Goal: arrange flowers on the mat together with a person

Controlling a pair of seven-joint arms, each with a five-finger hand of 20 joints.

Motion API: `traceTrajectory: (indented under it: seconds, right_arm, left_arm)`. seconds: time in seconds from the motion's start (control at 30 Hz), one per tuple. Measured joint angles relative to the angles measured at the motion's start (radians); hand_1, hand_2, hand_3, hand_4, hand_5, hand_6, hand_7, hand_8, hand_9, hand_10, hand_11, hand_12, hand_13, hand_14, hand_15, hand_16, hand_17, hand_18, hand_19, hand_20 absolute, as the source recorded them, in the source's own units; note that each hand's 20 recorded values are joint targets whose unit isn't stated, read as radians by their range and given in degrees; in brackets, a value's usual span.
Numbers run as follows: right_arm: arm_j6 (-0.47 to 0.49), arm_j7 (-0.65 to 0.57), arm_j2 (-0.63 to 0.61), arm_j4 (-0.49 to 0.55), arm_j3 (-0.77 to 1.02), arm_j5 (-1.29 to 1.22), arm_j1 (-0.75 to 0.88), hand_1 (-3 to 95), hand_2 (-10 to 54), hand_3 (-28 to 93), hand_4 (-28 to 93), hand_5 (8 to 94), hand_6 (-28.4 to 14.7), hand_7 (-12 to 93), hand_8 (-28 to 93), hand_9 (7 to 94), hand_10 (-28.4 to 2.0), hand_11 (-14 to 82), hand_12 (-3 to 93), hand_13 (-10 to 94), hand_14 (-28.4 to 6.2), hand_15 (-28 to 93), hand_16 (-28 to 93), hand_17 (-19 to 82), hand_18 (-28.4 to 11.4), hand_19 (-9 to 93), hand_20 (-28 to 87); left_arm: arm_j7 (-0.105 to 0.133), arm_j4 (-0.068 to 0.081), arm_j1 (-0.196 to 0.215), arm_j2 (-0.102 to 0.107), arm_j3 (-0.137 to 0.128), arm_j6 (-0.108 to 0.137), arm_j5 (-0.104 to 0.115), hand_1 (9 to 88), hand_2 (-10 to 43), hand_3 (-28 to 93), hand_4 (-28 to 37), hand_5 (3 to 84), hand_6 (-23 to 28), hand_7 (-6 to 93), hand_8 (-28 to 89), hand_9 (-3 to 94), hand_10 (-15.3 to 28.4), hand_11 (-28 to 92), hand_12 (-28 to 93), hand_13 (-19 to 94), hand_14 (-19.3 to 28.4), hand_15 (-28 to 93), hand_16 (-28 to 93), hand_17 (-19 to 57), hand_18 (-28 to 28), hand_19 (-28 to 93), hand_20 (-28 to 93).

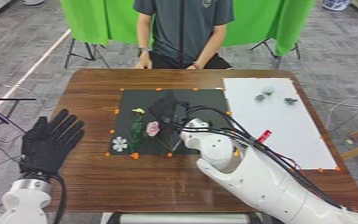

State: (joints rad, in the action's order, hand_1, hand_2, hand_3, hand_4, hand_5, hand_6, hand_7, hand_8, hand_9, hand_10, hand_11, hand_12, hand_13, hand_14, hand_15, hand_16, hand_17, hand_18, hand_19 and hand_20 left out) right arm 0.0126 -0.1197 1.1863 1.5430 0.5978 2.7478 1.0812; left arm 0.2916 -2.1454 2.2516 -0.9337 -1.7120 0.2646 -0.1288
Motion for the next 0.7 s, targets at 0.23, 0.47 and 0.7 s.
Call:
traceTrajectory:
  seconds: [0.23, 0.47, 0.7]
  right_arm:
    - [0.006, -0.034, 0.001, 0.008, 0.026, -0.015, 0.021, 51.8, -9.5, 76, -28, 58.0, -0.3, 25, -17, 61.2, -11.8, 17.8, 14.1, 61, -5.7, 38, 29, 27, -19.9, 76, 17]
    - [-0.097, -0.124, 0.011, 0.051, 0.125, -0.253, 0.061, 39.3, -4.8, 80, -28, 55.5, -2.6, 23, -17, 56.1, -14.2, 16.5, 13.0, 55, -10.8, 44, 14, 26, -20.1, 74, 11]
    - [-0.229, -0.219, -0.030, 0.215, 0.232, -0.569, 0.098, 32.4, -2.7, 80, -27, 52.9, -5.7, 20, -15, 52.6, -16.2, 16.4, 12.7, 50, -14.1, 44, 12, 23, -21.2, 72, 7]
  left_arm:
    - [0.000, -0.001, 0.002, -0.001, -0.001, 0.000, 0.004, 29.2, 11.5, 73, -28.3, 45.8, 8.7, 8.4, -7, 39.3, 15.4, 13, 9, 28, 16.0, 19, -3, -3.7, 13.5, 26, 12]
    - [0.000, -0.001, 0.011, -0.013, -0.008, 0.000, 0.004, 28.9, 11.5, 73, -28.3, 45.0, 7.8, 9.0, -8, 39.2, 14.3, 13, 9, 29, 15.0, 19, -3, -3.3, 13.3, 26, 12]
    - [0.000, -0.006, 0.023, -0.019, -0.017, 0.001, 0.005, 28.7, 11.5, 73, -28.3, 44.6, 7.4, 9.4, -8, 39.3, 13.5, 13, 9, 30, 14.6, 19, -3, -3.0, 13.2, 26, 12]
